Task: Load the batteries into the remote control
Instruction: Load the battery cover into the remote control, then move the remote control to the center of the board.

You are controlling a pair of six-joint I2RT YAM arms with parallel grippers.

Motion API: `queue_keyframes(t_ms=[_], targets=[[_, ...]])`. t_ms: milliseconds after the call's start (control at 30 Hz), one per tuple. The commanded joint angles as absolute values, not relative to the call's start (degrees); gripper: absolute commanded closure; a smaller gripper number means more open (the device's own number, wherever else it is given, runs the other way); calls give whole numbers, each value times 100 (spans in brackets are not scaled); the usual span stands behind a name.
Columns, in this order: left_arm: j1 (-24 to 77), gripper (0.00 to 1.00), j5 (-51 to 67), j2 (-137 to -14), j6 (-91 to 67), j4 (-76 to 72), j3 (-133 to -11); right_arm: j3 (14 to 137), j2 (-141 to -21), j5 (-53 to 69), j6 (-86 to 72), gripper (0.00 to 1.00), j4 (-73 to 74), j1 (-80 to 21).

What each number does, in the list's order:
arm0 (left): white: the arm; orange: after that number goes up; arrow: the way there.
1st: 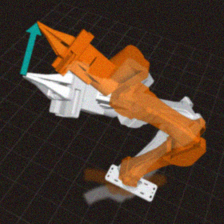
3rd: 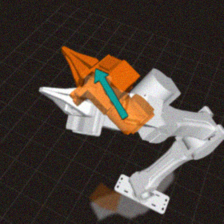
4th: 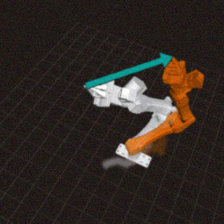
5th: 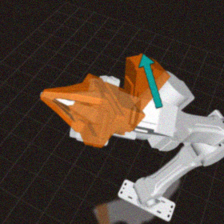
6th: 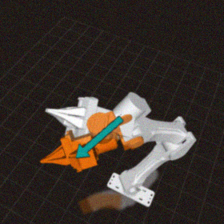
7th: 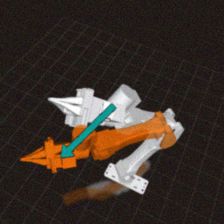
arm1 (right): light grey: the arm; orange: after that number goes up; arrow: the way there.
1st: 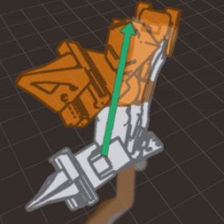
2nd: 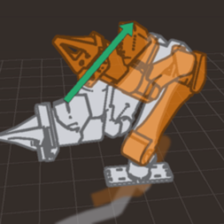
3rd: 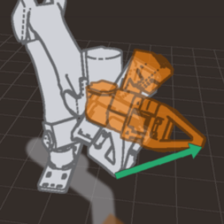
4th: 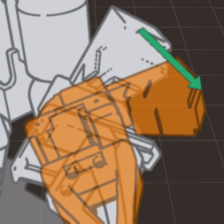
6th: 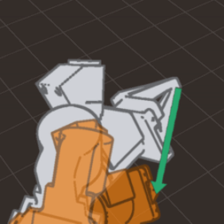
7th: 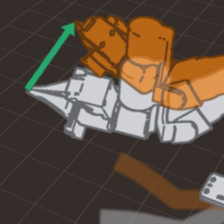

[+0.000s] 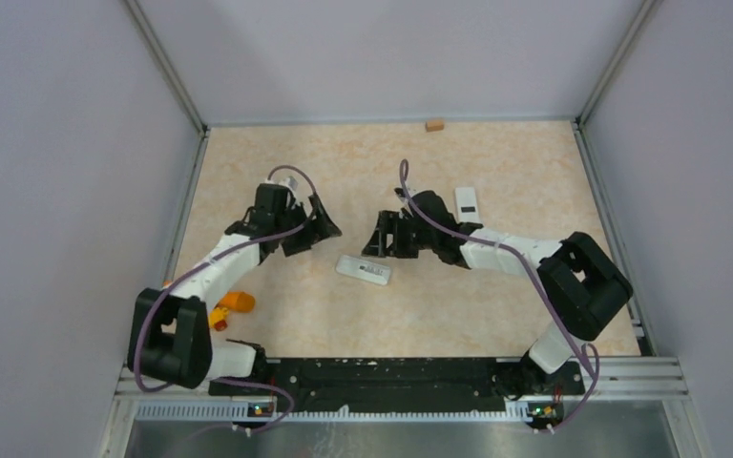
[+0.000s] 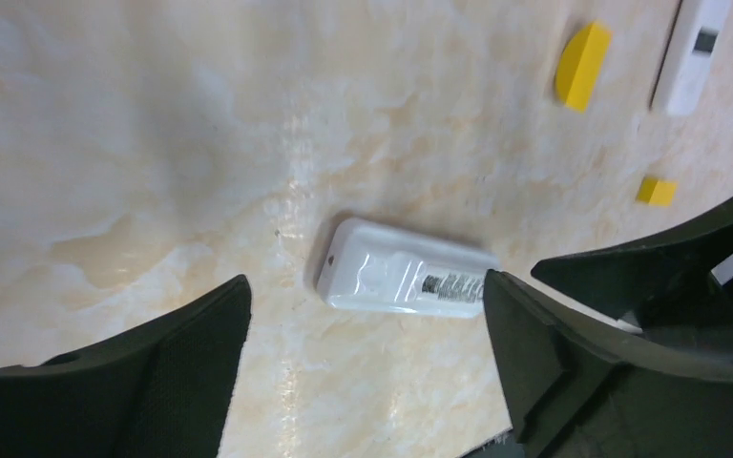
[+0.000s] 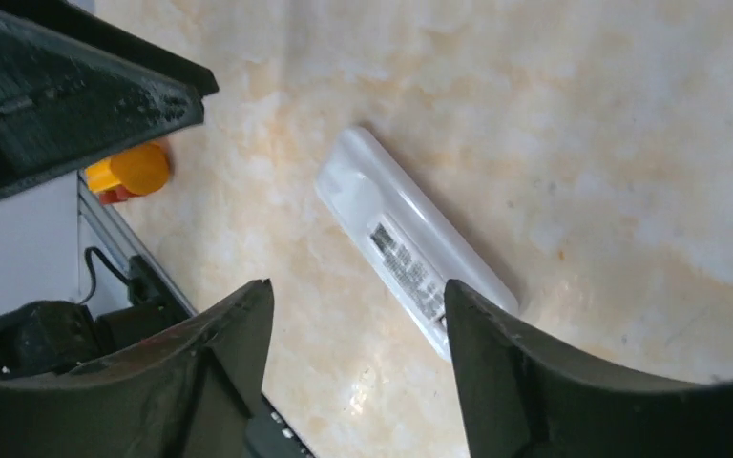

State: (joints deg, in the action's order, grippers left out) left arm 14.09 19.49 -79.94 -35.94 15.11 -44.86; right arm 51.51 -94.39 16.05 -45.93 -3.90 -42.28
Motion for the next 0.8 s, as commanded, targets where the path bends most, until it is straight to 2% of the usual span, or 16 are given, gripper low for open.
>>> queue_keyframes(t_ms=[0,33,67,233,367,400,500,667,767], targets=[[1345,2,282,-6982,-3460,2012,-4922,5565,-9167,1902,-2293,16,-604,-4375],[1345,1,-149,-6786,-3439,2164,-4961,5615,-9199,1818,-1890,10,-430,-4440],[1345,1,-511,-6586,-3419,2299,-5014,5677,-9236,1678,-1455,8,-266,-4546],[1327,1,-1917,-5554,-3410,2683,-5102,5982,-9599,1153,-56,8,343,-4987],[1319,1,-2218,-5001,-3354,2674,-5122,6297,-10055,951,491,10,662,-5215],[1318,1,-2208,-4916,-3345,2691,-5136,6342,-10148,937,526,13,666,-5249],[1301,1,-1857,-4768,-3254,2727,-5251,6633,-10578,810,464,32,799,-5298],[1292,1,-1504,-4702,-3248,2812,-5391,6938,-11033,253,107,47,866,-5304],[1292,1,-1470,-4655,-3195,2812,-5429,6894,-11038,-419,-279,60,666,-5301]])
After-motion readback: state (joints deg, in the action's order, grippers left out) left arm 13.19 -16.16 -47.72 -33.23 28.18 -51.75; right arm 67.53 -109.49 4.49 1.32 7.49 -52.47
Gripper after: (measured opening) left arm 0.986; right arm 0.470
